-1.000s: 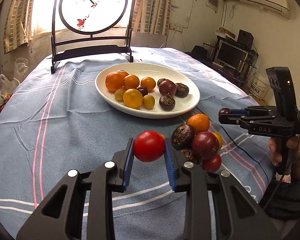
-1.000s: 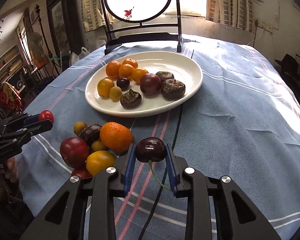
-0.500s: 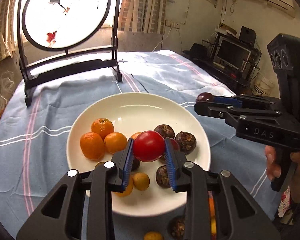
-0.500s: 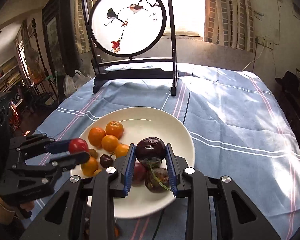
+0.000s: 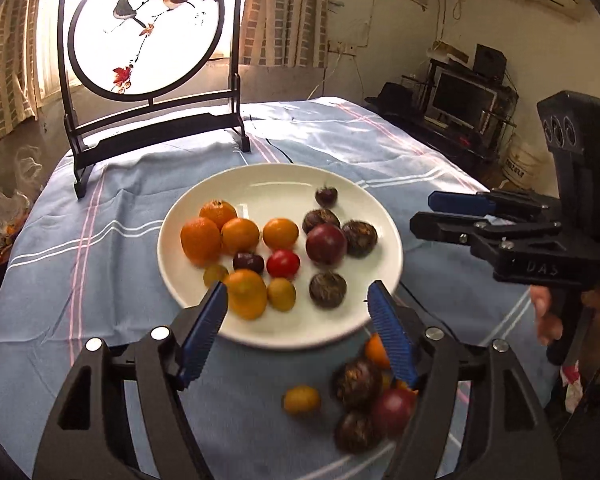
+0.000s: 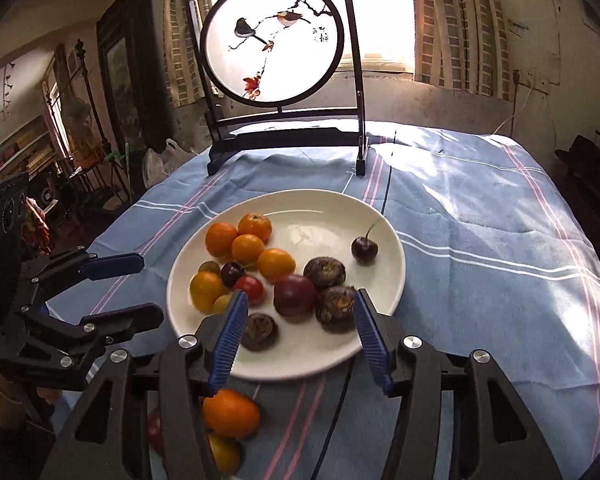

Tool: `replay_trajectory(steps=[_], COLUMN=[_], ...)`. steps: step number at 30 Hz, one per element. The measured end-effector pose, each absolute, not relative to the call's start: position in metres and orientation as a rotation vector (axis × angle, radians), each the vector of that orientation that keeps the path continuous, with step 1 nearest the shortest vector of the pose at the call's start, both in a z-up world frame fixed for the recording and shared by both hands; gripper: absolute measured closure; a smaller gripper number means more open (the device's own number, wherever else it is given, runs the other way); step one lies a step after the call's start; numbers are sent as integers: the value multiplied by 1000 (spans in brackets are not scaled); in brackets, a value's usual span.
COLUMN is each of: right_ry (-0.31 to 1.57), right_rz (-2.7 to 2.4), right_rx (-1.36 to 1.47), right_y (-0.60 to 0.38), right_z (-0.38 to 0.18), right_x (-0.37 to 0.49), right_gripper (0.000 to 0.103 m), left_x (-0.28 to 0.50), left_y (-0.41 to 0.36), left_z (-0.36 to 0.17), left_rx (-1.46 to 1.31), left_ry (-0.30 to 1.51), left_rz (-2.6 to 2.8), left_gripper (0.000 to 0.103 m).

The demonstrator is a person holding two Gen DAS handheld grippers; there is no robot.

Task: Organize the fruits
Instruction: 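Carry the tomato and cherry onto the white plate and open both tools, then grasp a dark red plum with the left tool while the right tool grasps a red tomato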

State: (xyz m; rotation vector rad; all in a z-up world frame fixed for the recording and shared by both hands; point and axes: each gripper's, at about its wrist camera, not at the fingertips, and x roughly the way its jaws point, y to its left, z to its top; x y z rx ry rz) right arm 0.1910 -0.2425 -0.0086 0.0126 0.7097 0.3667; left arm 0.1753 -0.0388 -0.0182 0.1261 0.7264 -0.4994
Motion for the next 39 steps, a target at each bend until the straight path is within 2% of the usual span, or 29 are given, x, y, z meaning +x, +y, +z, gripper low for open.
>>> replay_trajectory(steps=[5, 10, 15, 17, 24, 31, 39], right_ry=[712, 754, 762, 758, 744, 777, 815], right_rz=[382, 418, 411, 417, 429, 476, 524], right_rx=[3, 71, 140, 141, 117, 12, -24], right_y=[-255, -265, -274, -274, -270, -243, -202], right_z=[-36, -71, -74, -74, -73, -73, -72], right_x=[125, 99, 103, 102, 99, 97, 113], right_gripper=[46, 46, 46, 46, 46, 46, 46], left_x=[98, 72, 89, 95, 94, 76, 78], left_y=[-41, -63, -76, -80, -76, -28, 5], left_z=[-39, -55, -63, -69, -69, -41, -50], left_rx=[220, 287, 258, 238, 183, 93, 45], left_ry=[715, 681, 714, 744, 753, 693, 736], left_rz=[-543, -539, -528, -533, -524, -490, -434], left_gripper=[33, 55, 59, 65, 66, 66, 66])
